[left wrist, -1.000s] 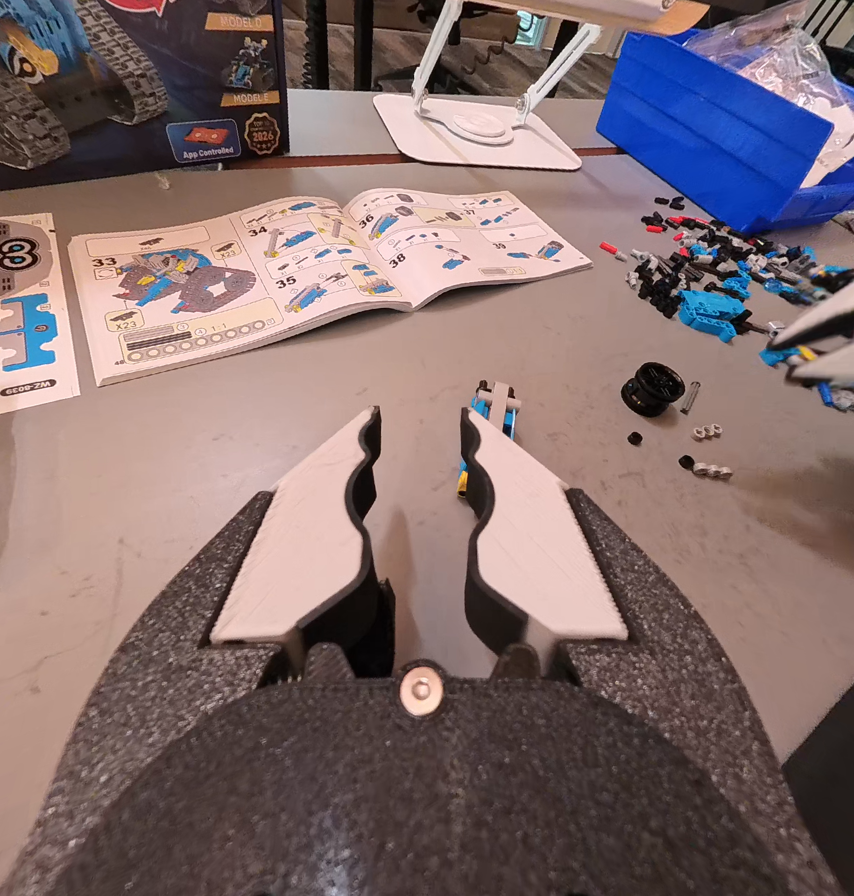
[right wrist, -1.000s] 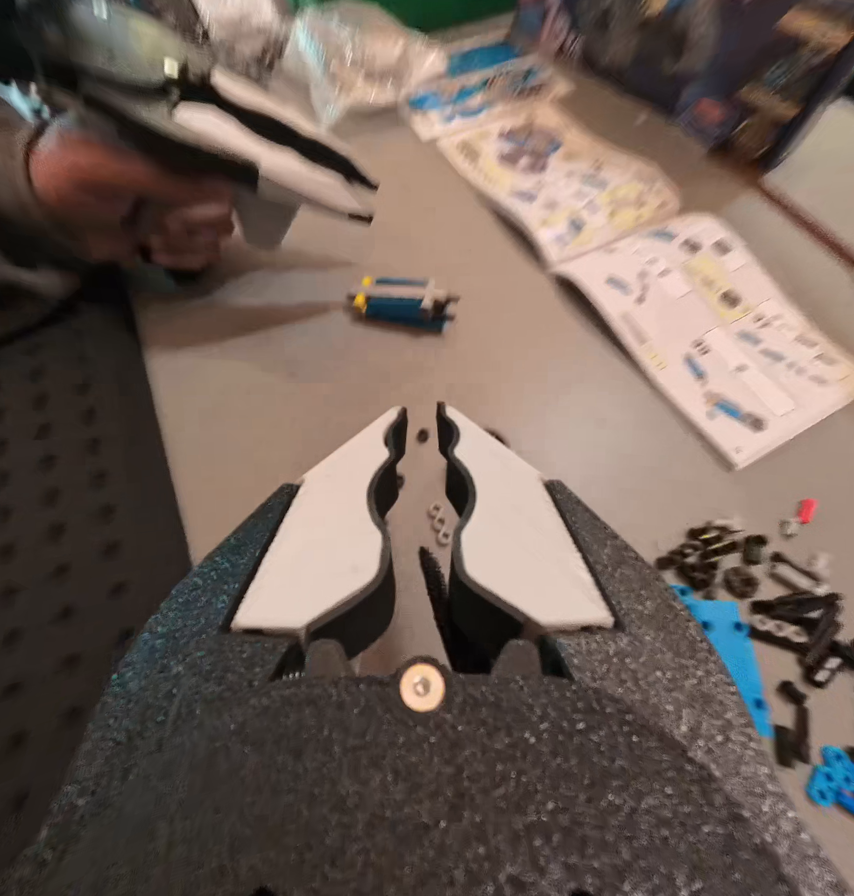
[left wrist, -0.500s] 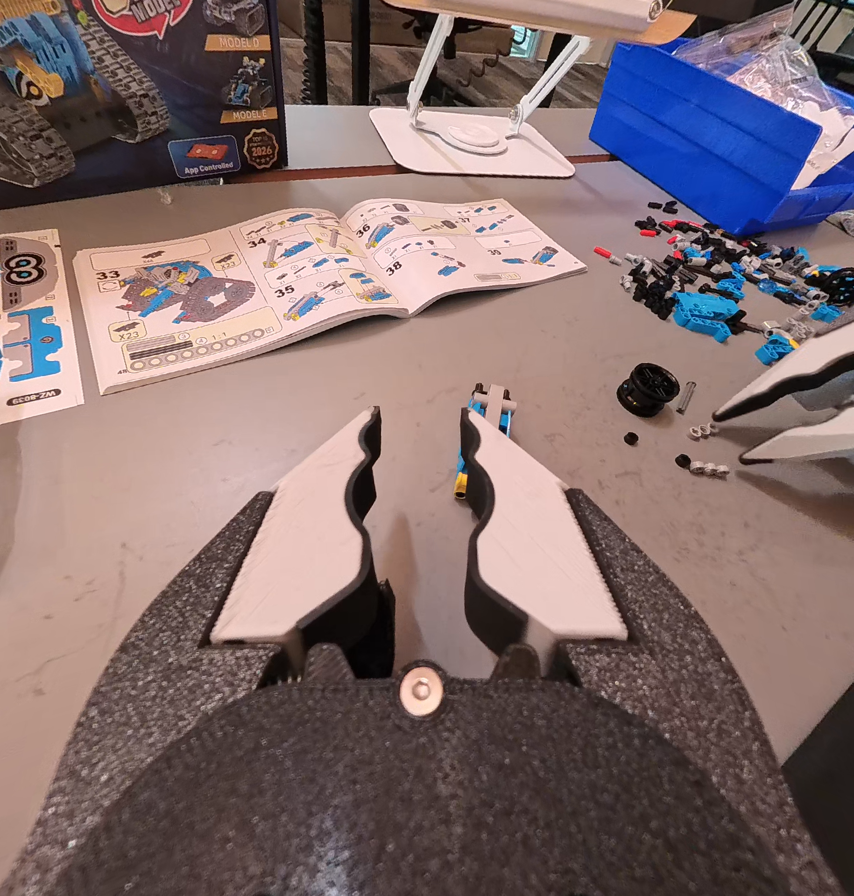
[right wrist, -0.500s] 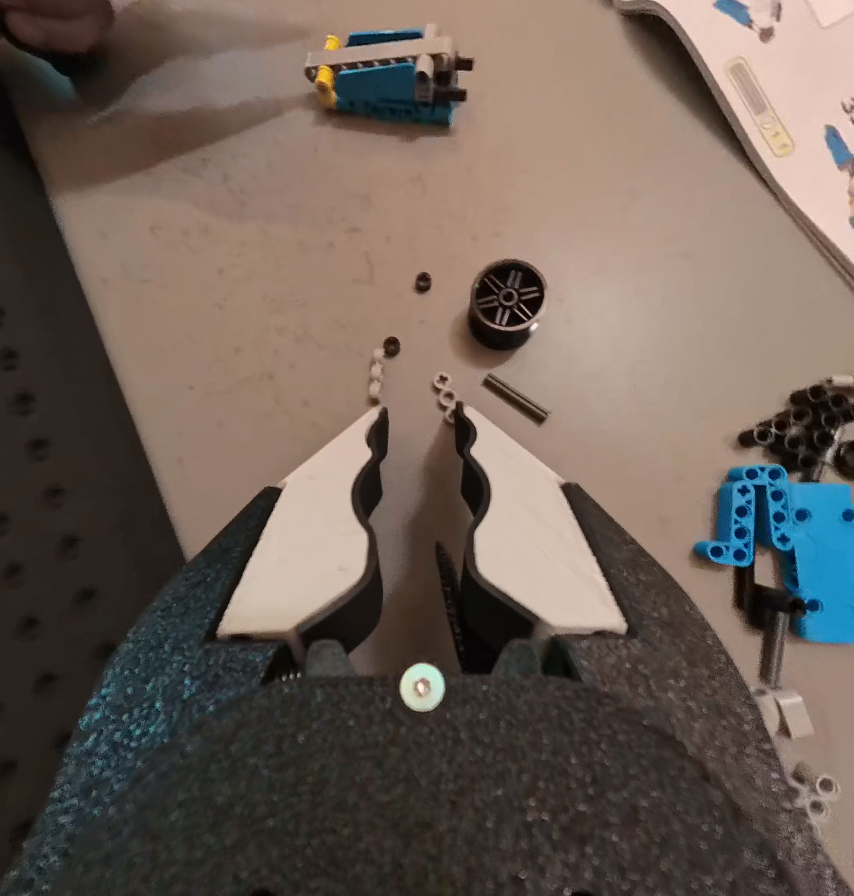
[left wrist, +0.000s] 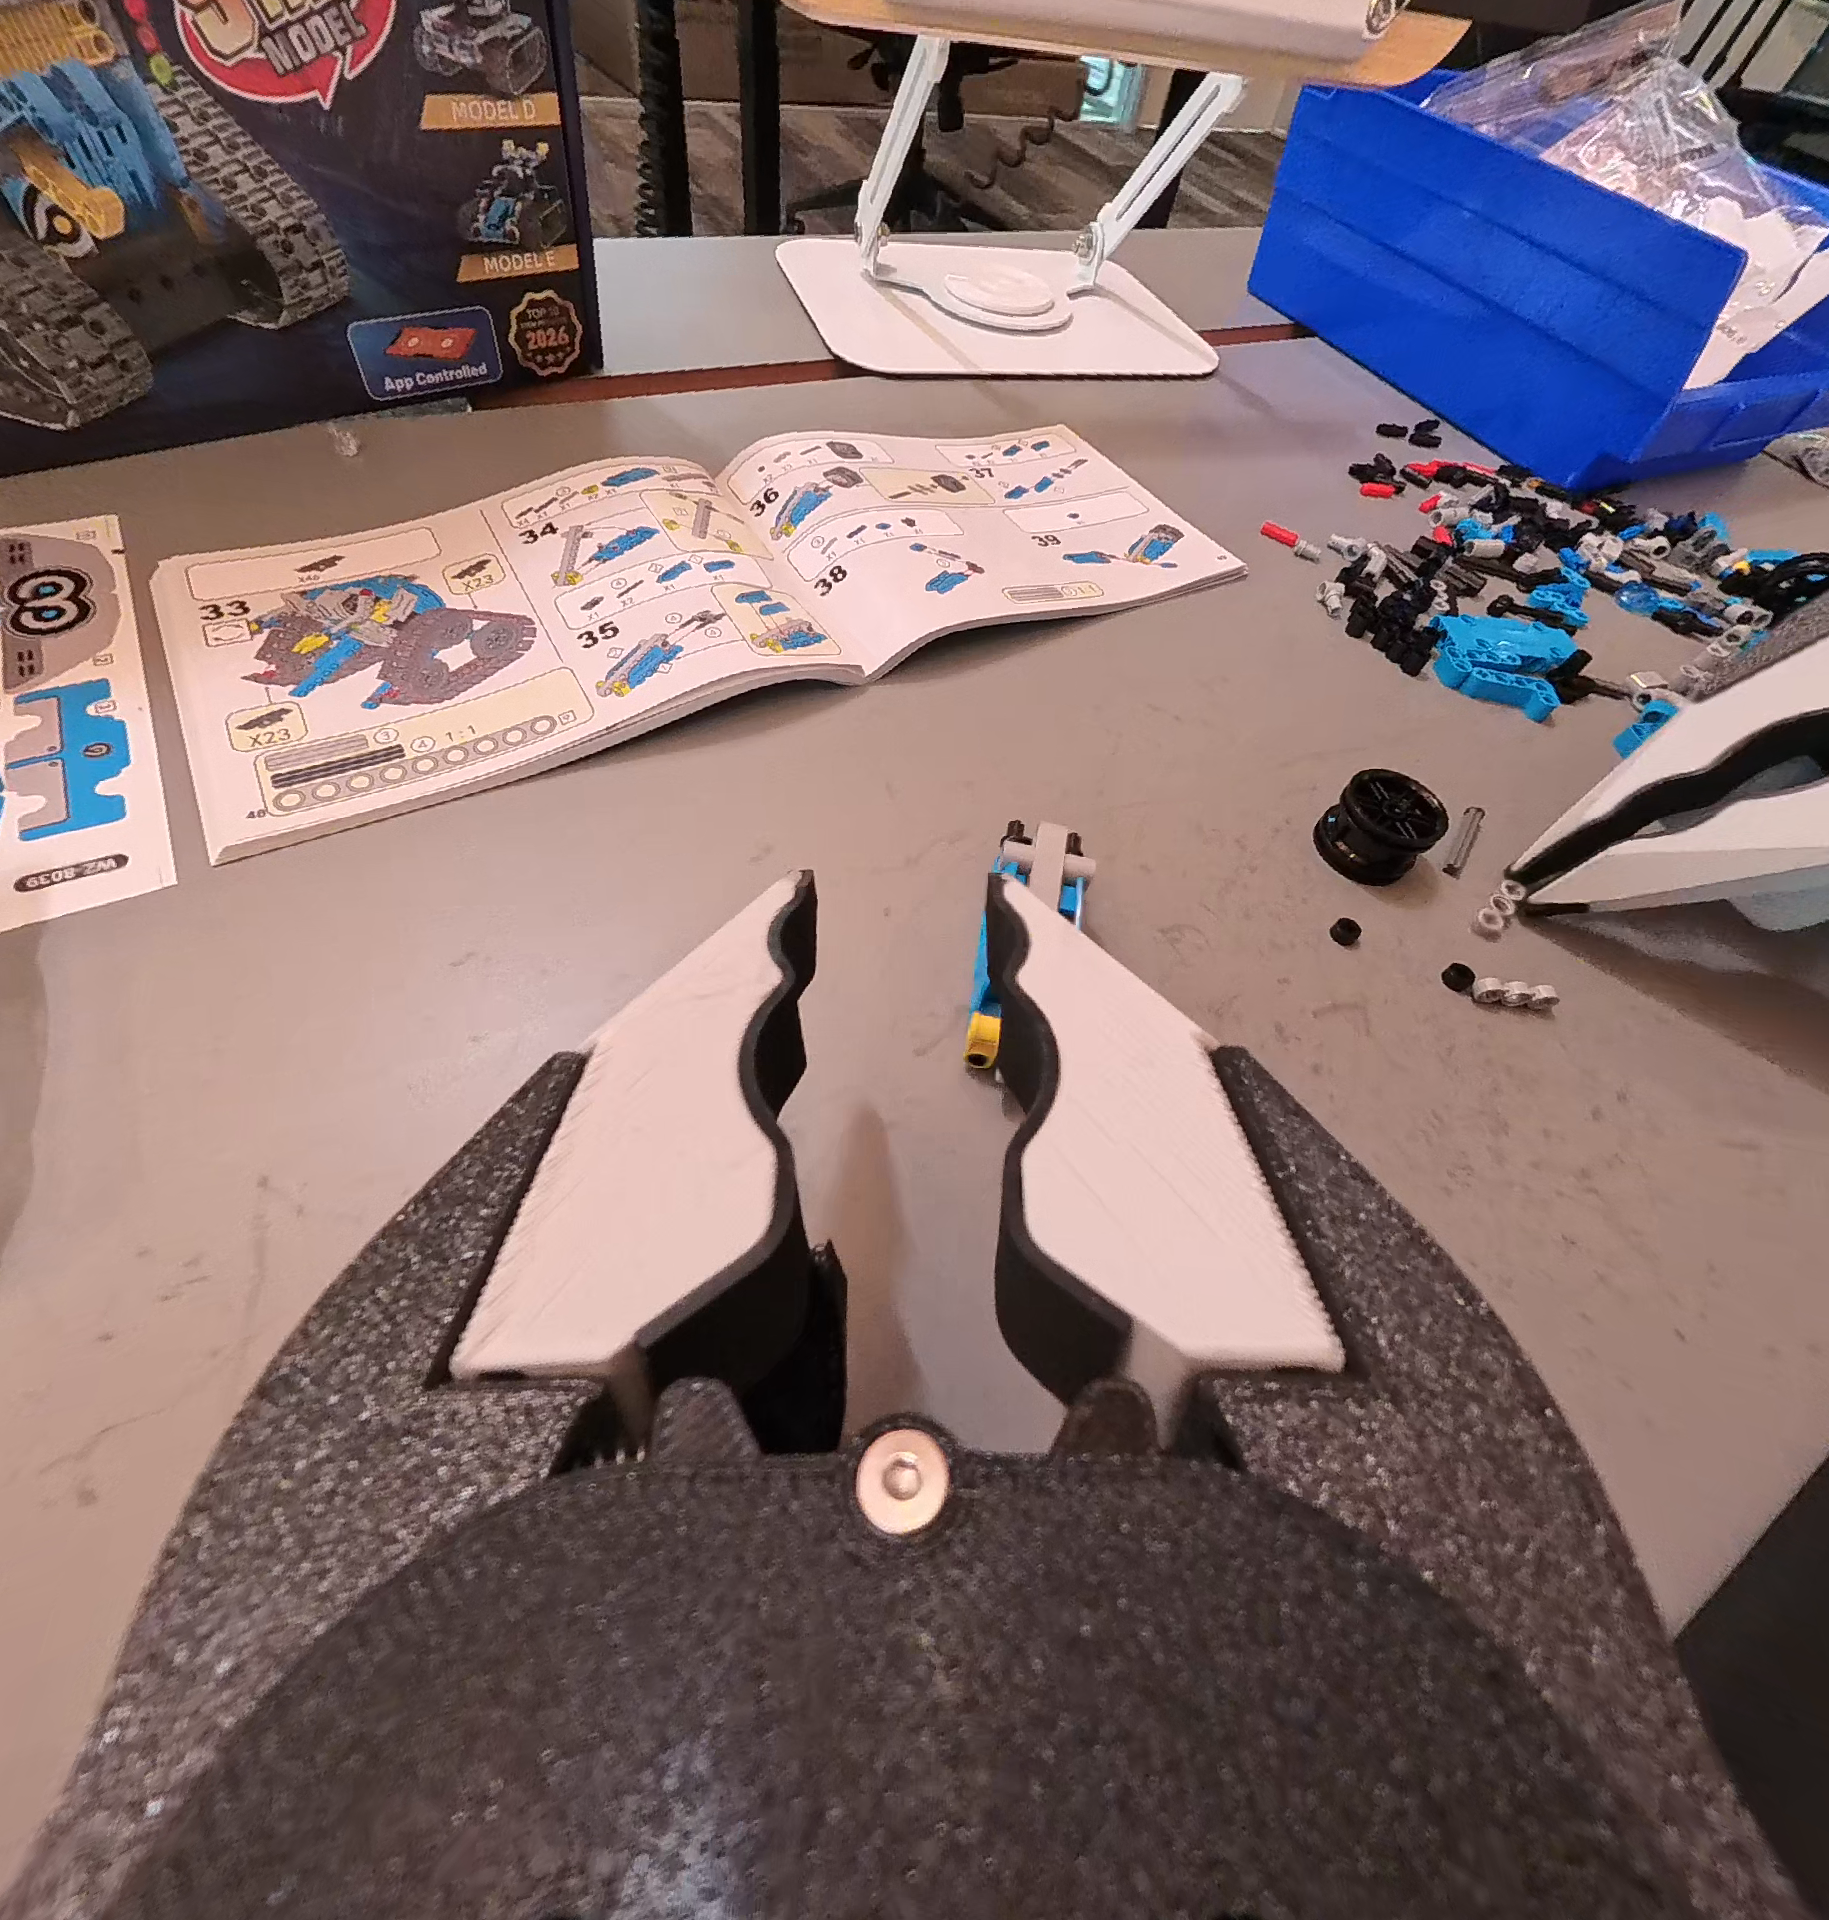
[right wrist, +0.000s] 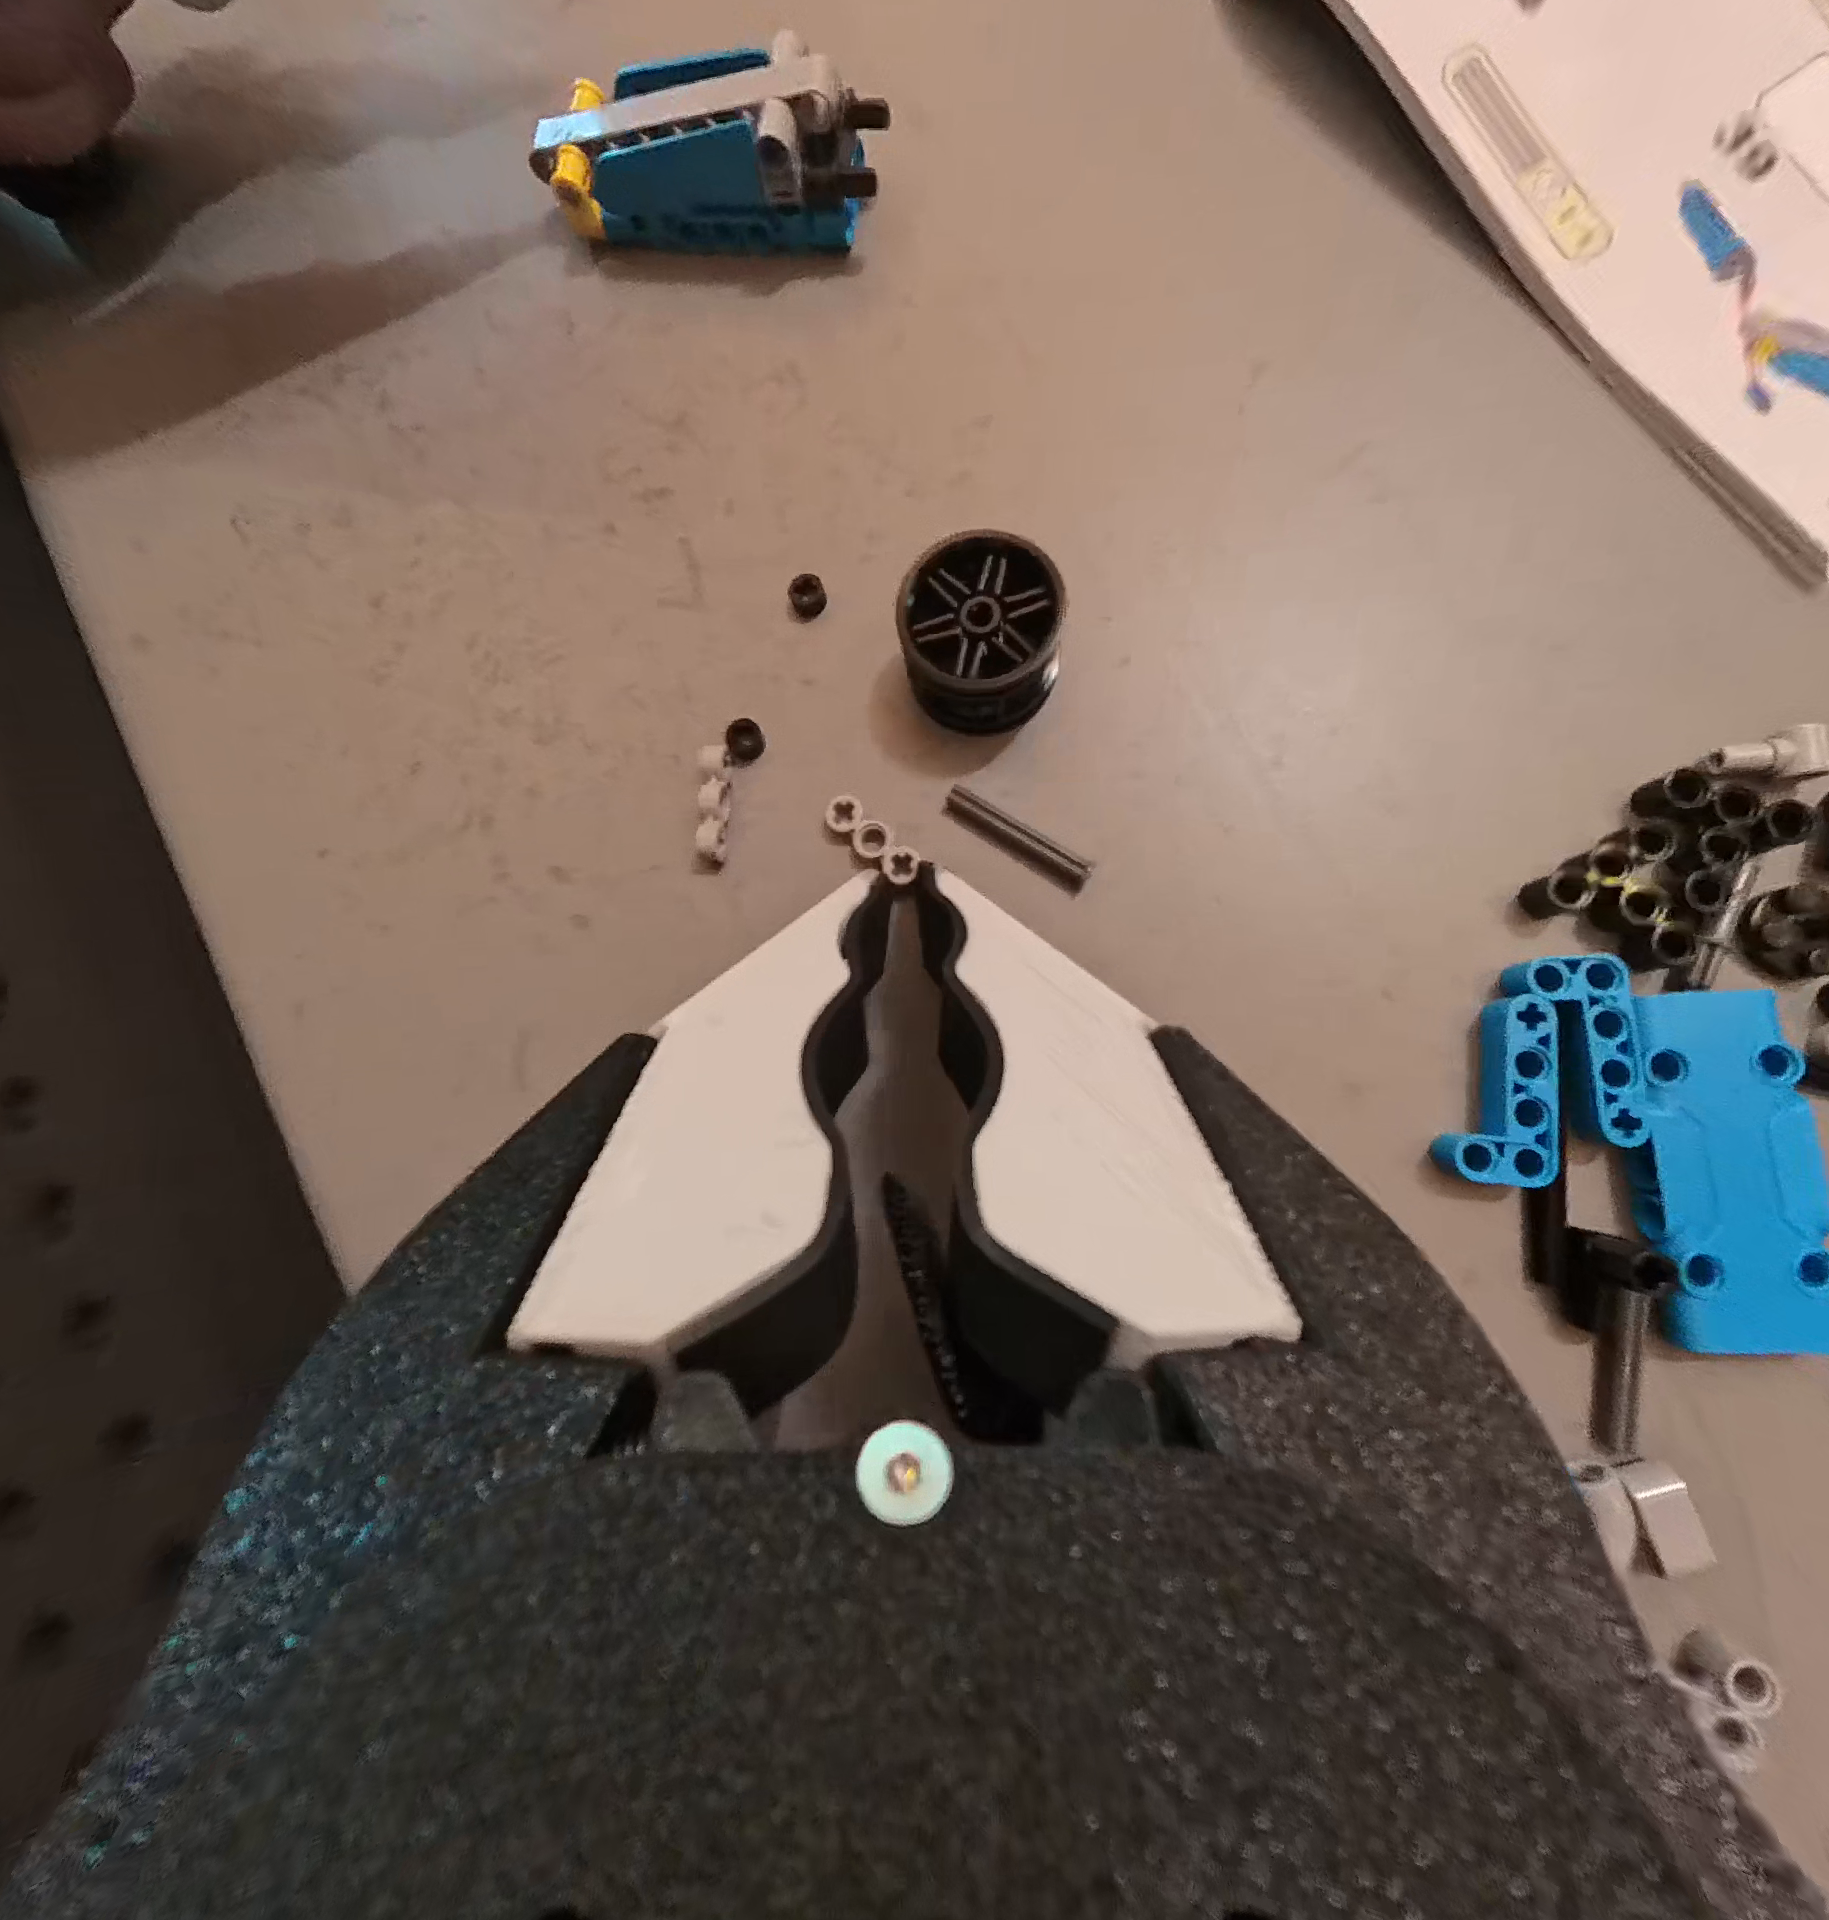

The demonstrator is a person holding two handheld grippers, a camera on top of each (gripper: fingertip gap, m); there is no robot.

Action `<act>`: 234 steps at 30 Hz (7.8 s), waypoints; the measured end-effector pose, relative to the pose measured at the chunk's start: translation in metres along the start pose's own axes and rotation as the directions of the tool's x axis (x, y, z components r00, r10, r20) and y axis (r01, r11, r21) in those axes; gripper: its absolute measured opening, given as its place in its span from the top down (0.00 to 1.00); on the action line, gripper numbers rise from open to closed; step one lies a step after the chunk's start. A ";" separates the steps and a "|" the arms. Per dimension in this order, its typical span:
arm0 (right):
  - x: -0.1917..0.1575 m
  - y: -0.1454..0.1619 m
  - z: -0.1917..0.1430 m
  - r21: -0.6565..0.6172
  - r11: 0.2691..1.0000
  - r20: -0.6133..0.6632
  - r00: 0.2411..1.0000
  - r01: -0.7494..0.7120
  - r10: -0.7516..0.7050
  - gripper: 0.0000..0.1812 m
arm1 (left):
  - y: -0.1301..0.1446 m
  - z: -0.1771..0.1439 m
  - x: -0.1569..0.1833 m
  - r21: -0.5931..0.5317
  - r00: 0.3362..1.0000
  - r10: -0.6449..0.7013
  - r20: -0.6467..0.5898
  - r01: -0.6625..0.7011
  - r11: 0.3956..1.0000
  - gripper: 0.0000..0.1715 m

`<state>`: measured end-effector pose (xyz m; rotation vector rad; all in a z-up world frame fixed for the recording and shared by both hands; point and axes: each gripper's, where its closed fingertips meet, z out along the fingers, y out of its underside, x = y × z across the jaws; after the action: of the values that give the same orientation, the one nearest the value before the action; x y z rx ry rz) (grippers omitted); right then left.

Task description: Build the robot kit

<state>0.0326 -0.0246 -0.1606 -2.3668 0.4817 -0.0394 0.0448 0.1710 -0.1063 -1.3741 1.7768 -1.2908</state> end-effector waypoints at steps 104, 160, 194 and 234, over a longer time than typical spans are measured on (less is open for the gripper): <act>-0.052 -0.066 -0.081 0.541 0.827 0.181 0.981 -0.152 0.062 0.97 | -0.059 -0.023 0.188 0.197 0.591 0.129 -0.796 0.052 0.979 0.87; -0.067 -0.100 -0.075 0.453 0.890 0.209 0.966 0.040 -0.150 0.92 | -0.051 -0.017 0.174 0.143 0.603 0.087 -0.793 0.045 0.989 0.98; -0.017 -0.062 -0.025 0.301 0.949 -0.104 0.993 0.091 -0.062 0.98 | 0.025 0.034 0.093 -0.339 0.667 0.320 -0.673 -0.663 0.668 0.89; -0.026 -0.077 -0.014 0.202 0.882 -0.415 0.853 0.425 -0.316 0.98 | -0.028 0.023 0.141 -0.352 0.719 -0.248 -0.649 0.005 0.936 0.96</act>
<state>0.0314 0.0276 -0.0970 -2.1277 0.1589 -0.7061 0.0295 0.0308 -0.0712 -1.2866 2.5266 -1.8141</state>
